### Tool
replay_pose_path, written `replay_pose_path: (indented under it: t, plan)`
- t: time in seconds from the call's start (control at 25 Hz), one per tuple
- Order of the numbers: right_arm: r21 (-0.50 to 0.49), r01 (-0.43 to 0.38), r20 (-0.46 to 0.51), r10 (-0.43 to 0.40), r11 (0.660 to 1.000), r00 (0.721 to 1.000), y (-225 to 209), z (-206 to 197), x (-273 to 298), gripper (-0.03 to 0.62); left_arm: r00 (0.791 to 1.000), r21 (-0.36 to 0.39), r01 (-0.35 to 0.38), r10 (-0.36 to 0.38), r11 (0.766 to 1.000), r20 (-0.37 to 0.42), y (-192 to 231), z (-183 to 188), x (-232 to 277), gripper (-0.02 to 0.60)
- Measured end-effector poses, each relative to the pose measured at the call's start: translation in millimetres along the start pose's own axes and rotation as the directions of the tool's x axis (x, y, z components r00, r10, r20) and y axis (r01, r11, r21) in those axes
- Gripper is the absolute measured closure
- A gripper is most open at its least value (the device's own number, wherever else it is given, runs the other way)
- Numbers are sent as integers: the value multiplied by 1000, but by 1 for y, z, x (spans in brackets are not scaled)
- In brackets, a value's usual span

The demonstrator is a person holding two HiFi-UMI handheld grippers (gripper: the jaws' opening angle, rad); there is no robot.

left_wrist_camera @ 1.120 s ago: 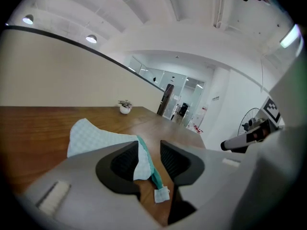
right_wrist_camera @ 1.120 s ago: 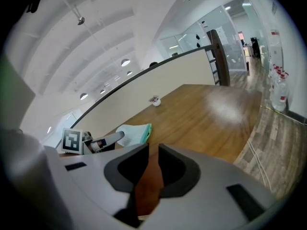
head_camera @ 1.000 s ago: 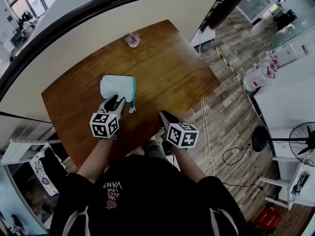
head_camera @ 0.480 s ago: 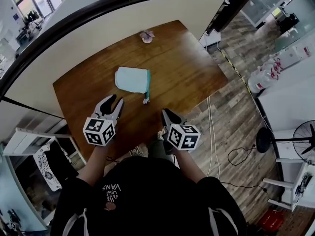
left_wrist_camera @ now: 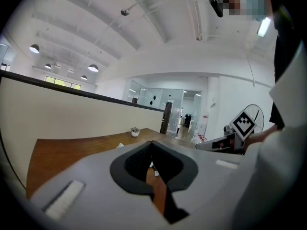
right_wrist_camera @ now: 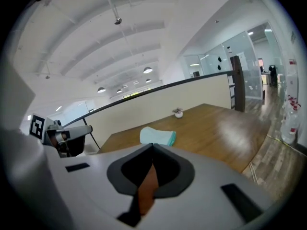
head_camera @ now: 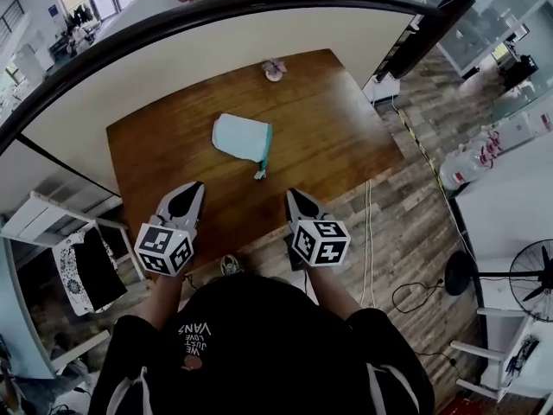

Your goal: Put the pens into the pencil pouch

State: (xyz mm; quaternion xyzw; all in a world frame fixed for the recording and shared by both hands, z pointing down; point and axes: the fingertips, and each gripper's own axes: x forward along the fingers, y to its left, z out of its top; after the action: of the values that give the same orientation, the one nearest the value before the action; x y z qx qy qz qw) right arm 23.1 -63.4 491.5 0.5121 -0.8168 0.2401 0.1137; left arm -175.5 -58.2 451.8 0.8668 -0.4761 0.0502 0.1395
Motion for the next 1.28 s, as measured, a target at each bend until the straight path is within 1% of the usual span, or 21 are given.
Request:
replay_pose_path:
  t: [0.12,0.24,0.44,0.6,0.76,0.96,1.16,1.28]
  plan:
    - [-34,-39,-14,39,999,999,-3,1,-13,580,999,4,-36,36,999,-13,-18,-4,-9,569]
    - [-72,-71,-29,69,995,997,-7,-3,-30,580,998,-16,-50,49,999,-28,-38,-14,-16,569]
    - [-103,-114,-68,107,988,992,-19,-21,-58,580,996,-45,-82,80,996,-42,-74,-34,-30,571]
    - [-117,-143,-87,133,983,987,-23,-34,-78,582,993,-24,-105,103,994,-55,-100,-46,-40,571]
    - [-131,-161,-104,148,978,984,-26,-46,-96,582,992,-21,-117,116,993,-53,-124,-55,-48,571]
    - [-145,-178,-114,162,973,980,-30,-62,-118,582,992,-39,-121,119,992,-52,-150,-68,-56,571]
    - [-146,-184,-121,167,972,979,-33,-77,-139,582,991,4,-122,122,993,-53,-176,-78,-68,571]
    - [-151,-181,-119,164,972,979,-34,-83,-148,582,992,11,-120,120,993,-45,-187,-80,-75,571]
